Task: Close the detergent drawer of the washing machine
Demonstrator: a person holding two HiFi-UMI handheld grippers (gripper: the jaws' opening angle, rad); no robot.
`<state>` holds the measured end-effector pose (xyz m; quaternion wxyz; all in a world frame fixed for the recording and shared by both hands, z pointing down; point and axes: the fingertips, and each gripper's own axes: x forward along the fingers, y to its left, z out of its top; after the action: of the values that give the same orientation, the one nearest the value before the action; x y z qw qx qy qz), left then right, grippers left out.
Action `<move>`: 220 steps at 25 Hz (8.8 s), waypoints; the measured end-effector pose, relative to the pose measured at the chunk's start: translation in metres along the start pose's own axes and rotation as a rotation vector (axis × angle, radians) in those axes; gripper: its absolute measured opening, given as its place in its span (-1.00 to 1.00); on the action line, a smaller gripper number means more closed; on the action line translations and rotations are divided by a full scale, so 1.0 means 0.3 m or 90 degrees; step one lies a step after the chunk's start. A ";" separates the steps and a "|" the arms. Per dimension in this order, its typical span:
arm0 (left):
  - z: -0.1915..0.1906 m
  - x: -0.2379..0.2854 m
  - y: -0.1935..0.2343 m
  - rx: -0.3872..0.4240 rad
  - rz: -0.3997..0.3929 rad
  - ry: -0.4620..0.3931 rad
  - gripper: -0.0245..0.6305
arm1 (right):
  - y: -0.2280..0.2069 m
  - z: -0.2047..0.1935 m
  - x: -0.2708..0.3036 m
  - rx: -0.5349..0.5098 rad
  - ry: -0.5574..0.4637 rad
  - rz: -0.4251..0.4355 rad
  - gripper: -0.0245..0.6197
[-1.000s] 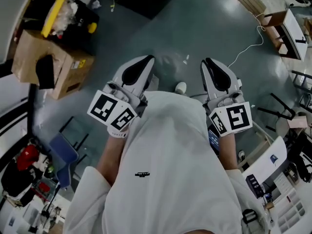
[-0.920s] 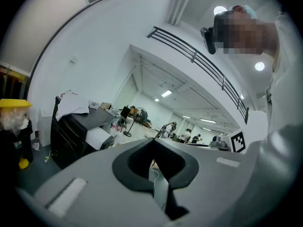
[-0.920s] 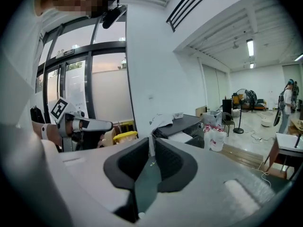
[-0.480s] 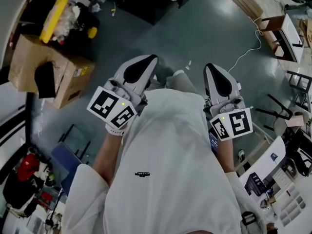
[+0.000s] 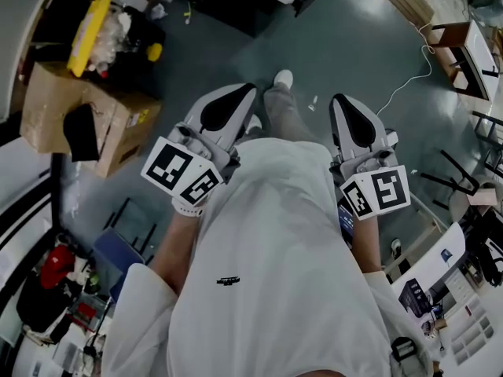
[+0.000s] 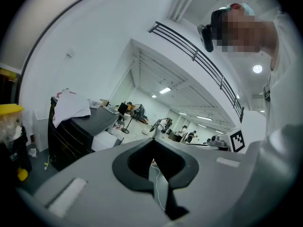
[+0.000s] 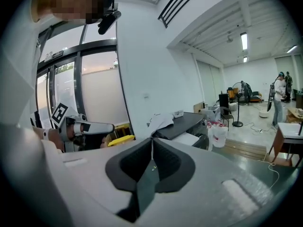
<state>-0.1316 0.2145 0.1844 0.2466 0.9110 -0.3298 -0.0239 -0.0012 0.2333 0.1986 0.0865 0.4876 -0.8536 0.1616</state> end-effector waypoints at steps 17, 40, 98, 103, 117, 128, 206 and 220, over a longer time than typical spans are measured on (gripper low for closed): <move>0.190 0.397 0.217 0.009 -0.001 0.044 -0.87 | -0.346 0.152 0.343 0.027 -0.003 0.000 -0.91; 0.330 0.842 0.268 0.056 -0.023 0.055 -0.87 | -0.832 0.242 0.448 0.057 -0.011 -0.063 -0.91; -0.191 0.977 0.643 -0.088 0.049 0.238 -0.87 | -0.857 -0.350 0.968 -0.128 0.123 0.158 -0.60; -0.220 0.972 0.668 -0.095 0.064 0.237 -0.87 | -0.855 -0.389 1.000 -0.129 0.119 0.185 -0.57; -0.270 0.976 0.706 -0.108 0.071 0.240 -0.87 | -0.847 -0.409 1.057 -0.173 0.106 0.219 -0.67; -0.272 0.978 0.716 -0.115 0.066 0.233 -0.87 | -0.819 -0.341 1.059 -0.123 0.069 0.190 -0.89; -0.205 0.828 0.959 -0.167 0.106 0.198 -0.87 | -0.649 -0.245 1.398 -0.092 0.071 0.243 -0.91; -0.215 0.828 0.976 -0.173 0.100 0.204 -0.87 | -0.625 -0.236 1.434 -0.096 0.068 0.246 -0.91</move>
<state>-0.0967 -0.1032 0.4065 0.4173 0.8331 -0.3500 0.0964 -0.0597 -0.1759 0.4318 0.1350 0.2976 -0.9352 0.1367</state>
